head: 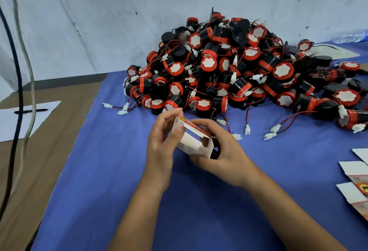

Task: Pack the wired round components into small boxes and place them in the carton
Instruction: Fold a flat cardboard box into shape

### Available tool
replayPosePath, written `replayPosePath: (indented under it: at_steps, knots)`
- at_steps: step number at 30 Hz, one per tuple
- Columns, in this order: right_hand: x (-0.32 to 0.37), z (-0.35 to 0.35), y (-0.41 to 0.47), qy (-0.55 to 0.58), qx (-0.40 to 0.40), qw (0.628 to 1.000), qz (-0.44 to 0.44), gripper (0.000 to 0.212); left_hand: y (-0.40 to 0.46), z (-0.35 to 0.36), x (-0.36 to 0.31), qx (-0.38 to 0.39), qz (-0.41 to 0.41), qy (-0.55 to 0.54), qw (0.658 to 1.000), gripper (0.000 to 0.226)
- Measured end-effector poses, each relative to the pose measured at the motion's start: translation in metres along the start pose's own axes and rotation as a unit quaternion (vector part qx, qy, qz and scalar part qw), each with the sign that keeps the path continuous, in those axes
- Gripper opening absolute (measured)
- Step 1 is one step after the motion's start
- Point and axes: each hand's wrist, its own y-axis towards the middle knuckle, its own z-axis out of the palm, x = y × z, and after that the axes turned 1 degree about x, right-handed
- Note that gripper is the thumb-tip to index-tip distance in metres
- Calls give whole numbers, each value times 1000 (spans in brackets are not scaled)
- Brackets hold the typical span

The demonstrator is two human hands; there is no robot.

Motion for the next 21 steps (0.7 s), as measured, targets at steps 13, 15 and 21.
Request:
replayPosePath:
  at_steps: [13, 15, 21]
  knots:
    - [-4, -9, 1, 75, -9, 991, 107, 55, 0, -15, 1, 112, -54, 76, 989, 53]
    - [-4, -6, 2, 70, -35, 992, 102, 54, -1, -6, 7, 78, -34, 97, 992, 45]
    - [-7, -5, -1, 126, 22, 987, 96, 69, 0, 4, 13, -16, -76, 6, 997, 42]
